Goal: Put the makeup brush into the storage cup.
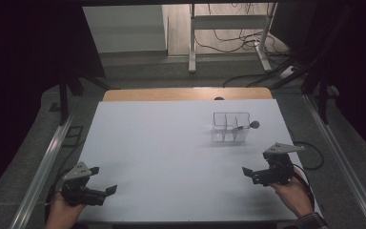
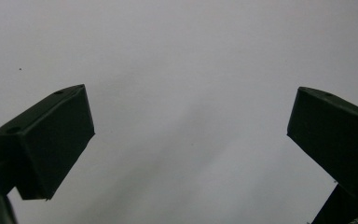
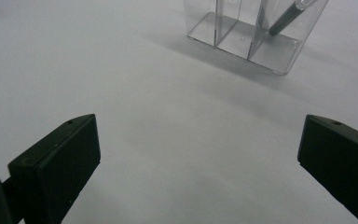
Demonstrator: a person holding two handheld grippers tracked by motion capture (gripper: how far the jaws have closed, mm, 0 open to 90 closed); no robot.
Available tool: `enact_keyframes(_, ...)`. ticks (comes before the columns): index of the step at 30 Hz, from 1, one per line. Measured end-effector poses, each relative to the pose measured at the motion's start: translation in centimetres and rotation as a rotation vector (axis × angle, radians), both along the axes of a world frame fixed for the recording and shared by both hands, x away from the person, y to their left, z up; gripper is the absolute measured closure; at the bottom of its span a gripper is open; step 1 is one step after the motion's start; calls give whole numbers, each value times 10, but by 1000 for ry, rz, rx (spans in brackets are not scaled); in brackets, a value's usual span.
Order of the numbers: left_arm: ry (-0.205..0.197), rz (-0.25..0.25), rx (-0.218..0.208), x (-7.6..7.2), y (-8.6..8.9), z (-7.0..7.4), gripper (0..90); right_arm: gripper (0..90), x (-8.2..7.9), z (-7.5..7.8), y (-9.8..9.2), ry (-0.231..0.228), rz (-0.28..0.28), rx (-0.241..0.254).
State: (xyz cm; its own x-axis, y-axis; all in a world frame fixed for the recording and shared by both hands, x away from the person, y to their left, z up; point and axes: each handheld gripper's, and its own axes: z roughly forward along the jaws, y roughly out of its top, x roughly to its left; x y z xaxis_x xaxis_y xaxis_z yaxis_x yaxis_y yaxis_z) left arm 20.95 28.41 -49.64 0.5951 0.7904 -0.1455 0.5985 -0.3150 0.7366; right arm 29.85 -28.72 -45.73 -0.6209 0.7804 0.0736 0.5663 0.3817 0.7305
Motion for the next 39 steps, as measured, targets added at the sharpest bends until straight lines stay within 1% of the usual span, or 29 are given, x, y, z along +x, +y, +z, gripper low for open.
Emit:
enact_keyframes(11,-1,1,0,0,0,0,9,0,-11,-4,-8,5,-14,-6)
enact_keyframes(18,-2,1,0,0,0,0,9,0,-18,-3,-15,-4,-28,-10)
enact_keyframes(32,-3,1,1,0,0,0,9,0,-30,-3,-20,-15,-38,-32)
enact_keyframes(39,-4,2,1,0,0,1,9,0,-35,-3,-24,-12,-49,-37)
